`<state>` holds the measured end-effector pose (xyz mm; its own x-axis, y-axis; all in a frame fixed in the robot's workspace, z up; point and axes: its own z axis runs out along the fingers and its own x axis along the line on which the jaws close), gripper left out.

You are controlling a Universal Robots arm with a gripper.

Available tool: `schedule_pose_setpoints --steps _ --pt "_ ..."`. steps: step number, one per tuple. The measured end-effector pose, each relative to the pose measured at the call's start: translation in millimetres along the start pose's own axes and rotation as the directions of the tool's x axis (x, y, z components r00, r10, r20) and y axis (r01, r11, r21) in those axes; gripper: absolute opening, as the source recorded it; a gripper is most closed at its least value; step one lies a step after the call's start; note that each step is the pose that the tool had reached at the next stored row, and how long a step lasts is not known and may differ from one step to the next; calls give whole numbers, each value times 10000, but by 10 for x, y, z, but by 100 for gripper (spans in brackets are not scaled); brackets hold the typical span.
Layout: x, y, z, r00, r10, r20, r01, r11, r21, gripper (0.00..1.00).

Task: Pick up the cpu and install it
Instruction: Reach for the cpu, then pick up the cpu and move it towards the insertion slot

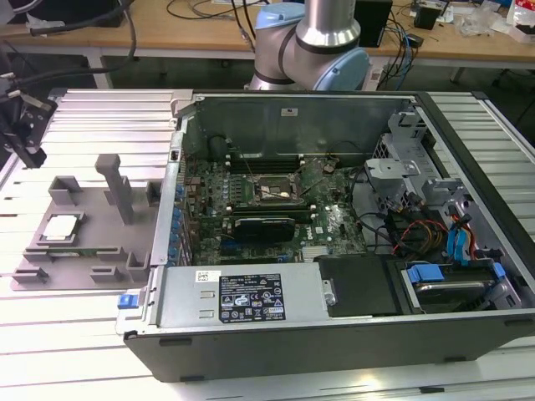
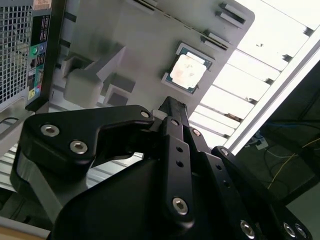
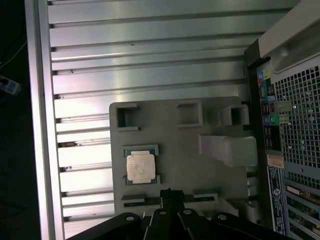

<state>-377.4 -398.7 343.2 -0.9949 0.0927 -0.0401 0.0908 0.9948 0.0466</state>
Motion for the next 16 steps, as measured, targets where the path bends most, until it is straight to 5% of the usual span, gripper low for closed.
schedule_pose_setpoints --steps 6,16 --pt "60 -9 64 10000 -3 1 3 10000 -2 11" --pt "65 -9 64 10000 -1 1 1 10000 -1 11"
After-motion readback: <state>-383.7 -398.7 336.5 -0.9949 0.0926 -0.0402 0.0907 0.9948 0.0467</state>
